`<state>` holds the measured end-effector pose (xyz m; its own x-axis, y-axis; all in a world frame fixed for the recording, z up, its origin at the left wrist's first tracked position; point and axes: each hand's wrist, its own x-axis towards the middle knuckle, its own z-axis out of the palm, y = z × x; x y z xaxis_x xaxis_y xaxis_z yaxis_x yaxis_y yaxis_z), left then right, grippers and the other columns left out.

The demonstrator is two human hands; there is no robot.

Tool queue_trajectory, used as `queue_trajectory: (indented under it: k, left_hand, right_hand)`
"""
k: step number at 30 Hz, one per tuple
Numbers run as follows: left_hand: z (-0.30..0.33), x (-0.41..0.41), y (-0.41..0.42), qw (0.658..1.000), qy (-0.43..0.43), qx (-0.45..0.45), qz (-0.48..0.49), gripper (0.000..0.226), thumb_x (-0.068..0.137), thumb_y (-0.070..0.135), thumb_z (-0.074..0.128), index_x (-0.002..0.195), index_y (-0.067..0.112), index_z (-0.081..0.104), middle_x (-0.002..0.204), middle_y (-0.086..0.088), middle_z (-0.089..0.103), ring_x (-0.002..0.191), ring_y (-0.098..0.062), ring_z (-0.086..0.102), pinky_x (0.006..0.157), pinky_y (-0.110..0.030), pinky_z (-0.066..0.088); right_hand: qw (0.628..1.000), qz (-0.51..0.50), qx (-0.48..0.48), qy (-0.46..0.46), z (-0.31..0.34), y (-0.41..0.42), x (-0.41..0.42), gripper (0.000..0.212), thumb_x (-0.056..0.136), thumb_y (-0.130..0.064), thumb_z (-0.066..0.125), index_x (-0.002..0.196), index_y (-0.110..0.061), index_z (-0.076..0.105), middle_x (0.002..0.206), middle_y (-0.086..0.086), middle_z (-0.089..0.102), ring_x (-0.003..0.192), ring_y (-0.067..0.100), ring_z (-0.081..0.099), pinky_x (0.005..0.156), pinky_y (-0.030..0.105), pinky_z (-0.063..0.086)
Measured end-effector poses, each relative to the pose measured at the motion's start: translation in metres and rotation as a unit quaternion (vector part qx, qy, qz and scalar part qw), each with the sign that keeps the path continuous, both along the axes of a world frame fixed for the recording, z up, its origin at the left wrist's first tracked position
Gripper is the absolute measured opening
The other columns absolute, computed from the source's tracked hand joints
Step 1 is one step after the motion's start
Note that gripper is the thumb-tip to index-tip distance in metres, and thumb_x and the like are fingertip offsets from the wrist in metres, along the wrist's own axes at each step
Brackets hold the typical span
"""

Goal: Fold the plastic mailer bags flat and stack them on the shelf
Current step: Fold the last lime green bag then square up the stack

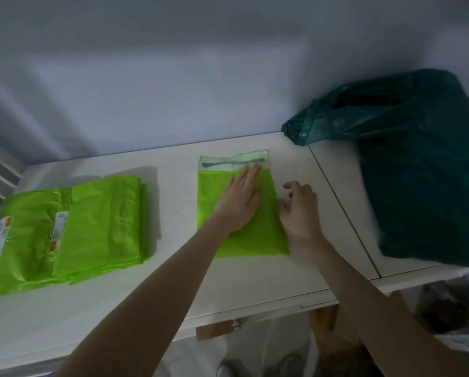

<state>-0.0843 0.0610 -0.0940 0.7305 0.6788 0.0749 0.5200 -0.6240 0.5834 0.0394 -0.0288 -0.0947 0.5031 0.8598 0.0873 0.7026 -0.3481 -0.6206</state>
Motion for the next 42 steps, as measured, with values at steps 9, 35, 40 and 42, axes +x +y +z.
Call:
queue_trajectory:
  k: [9,35,40,42]
  left_hand:
    - [-0.011,-0.060,-0.027,0.992,0.028,0.099,0.066,0.059,0.091,0.037,0.021,0.131,0.006,0.053,0.138,-0.011,0.050,0.128,-0.029,0.046,0.106,-0.041,0.035]
    - [-0.019,-0.071,-0.038,0.989,0.082,0.032,0.123,0.093,0.073,0.068,0.010,0.148,0.015,0.024,0.158,-0.004,0.014,0.146,-0.019,0.010,0.116,-0.029,0.008]
    - [-0.002,-0.076,-0.017,0.984,0.030,0.042,0.170,0.045,0.096,0.036,0.035,0.134,0.013,0.046,0.140,-0.008,0.040,0.121,-0.032,0.042,0.101,-0.041,0.035]
    - [0.001,-0.074,0.001,0.981,0.037,0.080,0.175,0.037,0.099,0.025,0.036,0.131,0.011,0.048,0.136,-0.008,0.042,0.120,-0.031,0.042,0.099,-0.040,0.034]
  right_hand:
    - [0.975,0.172,-0.035,-0.138,0.003,0.007,-0.045,0.069,0.091,-0.042,0.011,0.137,-0.002,0.042,0.141,0.017,0.044,0.129,0.031,0.042,0.108,0.040,0.035]
    - [0.961,0.220,-0.116,-0.121,-0.007,-0.001,-0.044,0.058,0.097,-0.043,0.033,0.148,-0.015,0.024,0.156,0.003,0.018,0.143,0.020,0.017,0.115,0.033,0.016]
    - [0.978,0.185,-0.071,-0.071,0.017,0.005,-0.024,0.049,0.093,-0.028,0.050,0.139,-0.014,0.037,0.138,0.005,0.039,0.128,0.022,0.032,0.107,0.034,0.032]
    - [0.976,0.178,-0.039,-0.117,0.017,0.016,-0.017,0.042,0.095,-0.020,0.046,0.136,-0.012,0.041,0.135,0.005,0.042,0.125,0.021,0.034,0.105,0.035,0.034]
